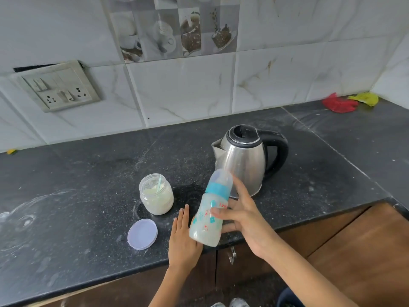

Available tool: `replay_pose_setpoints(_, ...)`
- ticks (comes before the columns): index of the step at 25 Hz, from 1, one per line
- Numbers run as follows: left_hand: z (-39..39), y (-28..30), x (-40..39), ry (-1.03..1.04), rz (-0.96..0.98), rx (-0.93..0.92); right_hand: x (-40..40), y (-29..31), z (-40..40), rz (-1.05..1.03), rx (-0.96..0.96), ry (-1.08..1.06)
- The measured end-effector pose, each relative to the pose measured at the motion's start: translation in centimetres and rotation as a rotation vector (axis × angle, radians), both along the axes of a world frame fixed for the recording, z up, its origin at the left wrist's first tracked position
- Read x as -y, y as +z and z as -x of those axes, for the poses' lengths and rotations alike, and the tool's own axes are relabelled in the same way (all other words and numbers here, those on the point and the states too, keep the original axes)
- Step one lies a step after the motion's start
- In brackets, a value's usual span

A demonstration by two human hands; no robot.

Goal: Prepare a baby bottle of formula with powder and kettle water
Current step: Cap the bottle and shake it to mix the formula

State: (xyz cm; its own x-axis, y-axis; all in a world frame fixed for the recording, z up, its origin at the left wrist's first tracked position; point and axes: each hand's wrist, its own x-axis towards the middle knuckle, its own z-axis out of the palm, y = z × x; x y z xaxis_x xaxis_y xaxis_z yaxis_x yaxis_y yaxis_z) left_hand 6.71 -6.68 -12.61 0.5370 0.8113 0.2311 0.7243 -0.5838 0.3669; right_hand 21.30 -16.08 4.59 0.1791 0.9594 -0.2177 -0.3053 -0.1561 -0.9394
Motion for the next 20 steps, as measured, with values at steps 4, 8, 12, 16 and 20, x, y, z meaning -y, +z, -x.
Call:
replay_pose_setpoints(4, -0.2, 0.2, 0.3, 0.011, -0.019, -0.007, -1.1, 0.7, -0.5, 0.036, -0.309, -0.067)
replay_pose_setpoints(8, -0.3, 0.6, 0.3, 0.019, -0.004, 0.020, -1.0, 0.6, 0.0, 0.090, -0.517, -0.024)
replay_pose_setpoints(12, -0.3, 0.6, 0.4, 0.016, 0.015, 0.022, -0.8, 0.8, -0.4, 0.042, -0.489, 0.052)
replay_pose_setpoints(16, -0.4, 0.3, 0.2, 0.032, 0.001, -0.004, -1.0, 1.3, -1.0, 0.003, -0.365, 0.017)
replay_pose_setpoints(20, -0.3, -0.1, 0.1, 0.049, 0.016, -0.006, -1.7, 0.6, -1.2, -0.092, -0.150, -0.129)
